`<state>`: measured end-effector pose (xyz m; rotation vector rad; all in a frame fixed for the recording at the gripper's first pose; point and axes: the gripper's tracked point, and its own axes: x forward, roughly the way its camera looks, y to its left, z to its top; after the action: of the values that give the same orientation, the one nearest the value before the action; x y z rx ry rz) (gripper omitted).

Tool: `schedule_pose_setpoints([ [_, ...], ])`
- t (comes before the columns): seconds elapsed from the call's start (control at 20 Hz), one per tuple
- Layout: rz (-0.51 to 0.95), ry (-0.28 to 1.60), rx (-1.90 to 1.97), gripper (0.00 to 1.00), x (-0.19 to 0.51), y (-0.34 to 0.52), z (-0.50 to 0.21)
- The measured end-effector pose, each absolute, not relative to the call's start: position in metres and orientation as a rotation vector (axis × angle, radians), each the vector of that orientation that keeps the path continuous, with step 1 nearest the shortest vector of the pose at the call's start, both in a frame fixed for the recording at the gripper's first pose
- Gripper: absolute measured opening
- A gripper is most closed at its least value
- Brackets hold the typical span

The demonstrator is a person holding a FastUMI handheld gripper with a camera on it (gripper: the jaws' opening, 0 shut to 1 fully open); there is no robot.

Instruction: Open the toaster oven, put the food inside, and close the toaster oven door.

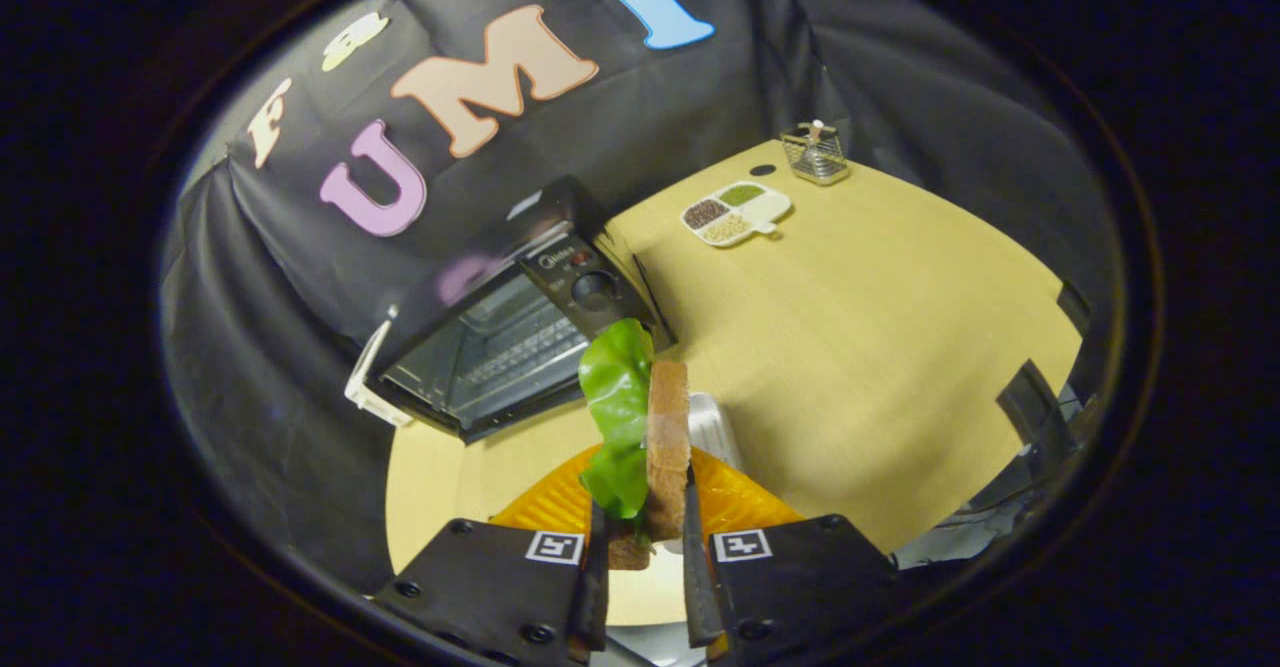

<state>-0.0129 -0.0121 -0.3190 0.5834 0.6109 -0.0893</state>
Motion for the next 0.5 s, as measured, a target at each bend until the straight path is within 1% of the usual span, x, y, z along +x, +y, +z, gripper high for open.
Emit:
schedule_pose_setpoints([
  [0.35,-0.047,0.559,0.853,0.33,0.026,0.090,-0.303],
  [0.5,-0.057,0.547,0.976,0.33,0.048,0.131,-0.308],
])
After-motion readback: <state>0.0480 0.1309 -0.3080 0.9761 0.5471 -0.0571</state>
